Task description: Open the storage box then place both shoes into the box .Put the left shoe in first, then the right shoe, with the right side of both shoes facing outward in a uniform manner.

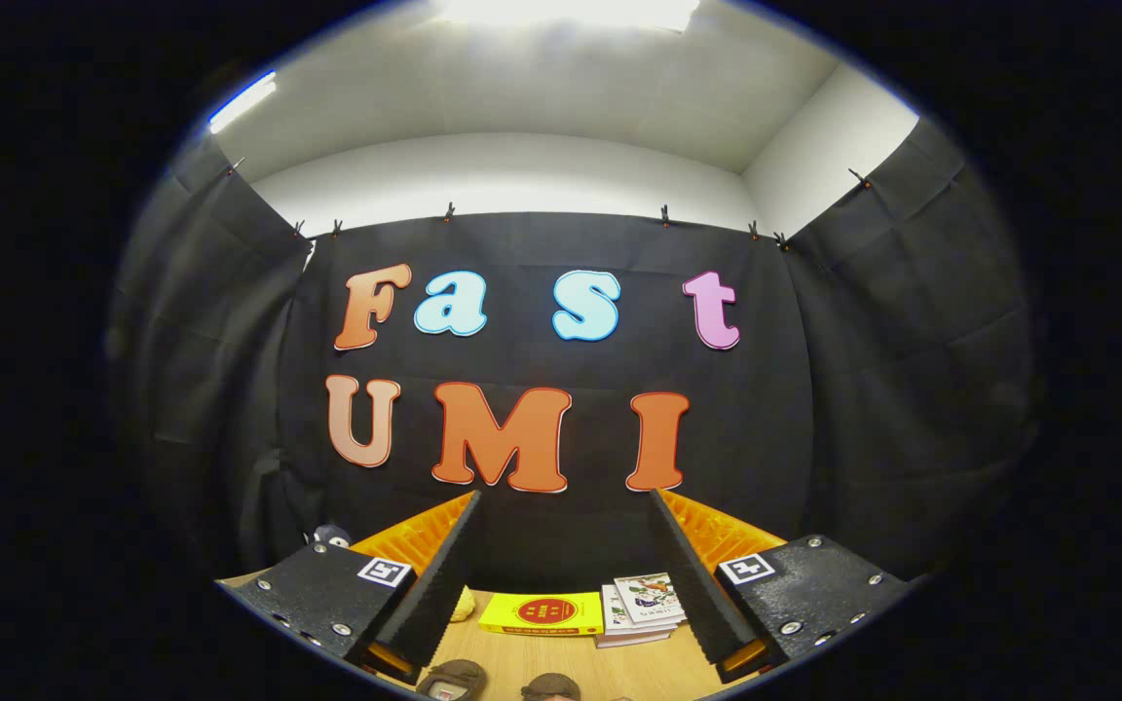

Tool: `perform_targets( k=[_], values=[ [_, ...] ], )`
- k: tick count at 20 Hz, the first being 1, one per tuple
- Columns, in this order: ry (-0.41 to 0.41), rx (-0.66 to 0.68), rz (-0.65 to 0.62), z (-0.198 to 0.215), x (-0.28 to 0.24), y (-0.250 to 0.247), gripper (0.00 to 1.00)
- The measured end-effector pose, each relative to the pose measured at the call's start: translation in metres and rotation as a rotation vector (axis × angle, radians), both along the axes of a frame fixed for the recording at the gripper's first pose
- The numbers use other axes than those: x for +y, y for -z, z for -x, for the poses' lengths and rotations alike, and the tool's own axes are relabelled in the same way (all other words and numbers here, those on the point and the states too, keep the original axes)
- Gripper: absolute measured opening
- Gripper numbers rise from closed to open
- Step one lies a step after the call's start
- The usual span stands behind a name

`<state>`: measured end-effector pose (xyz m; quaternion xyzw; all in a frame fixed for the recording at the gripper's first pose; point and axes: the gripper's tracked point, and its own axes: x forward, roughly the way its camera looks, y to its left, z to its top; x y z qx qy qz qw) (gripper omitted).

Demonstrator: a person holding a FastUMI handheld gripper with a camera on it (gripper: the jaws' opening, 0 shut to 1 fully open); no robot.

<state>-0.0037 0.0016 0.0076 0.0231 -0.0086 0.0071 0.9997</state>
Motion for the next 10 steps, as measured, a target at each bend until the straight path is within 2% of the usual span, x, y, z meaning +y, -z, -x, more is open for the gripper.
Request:
perform_targets(
  k=[3, 6, 10],
  values=[
    [-0.009, 0.021, 0.021, -0.003, 0.007, 0.01, 0.99],
    [-0.053, 0.12, 0.01, -0.002, 0.025, 0.041, 0.99],
    [-0.109, 0.167, 0.009, -0.002, 0.046, 0.056, 0.99]
  ],
)
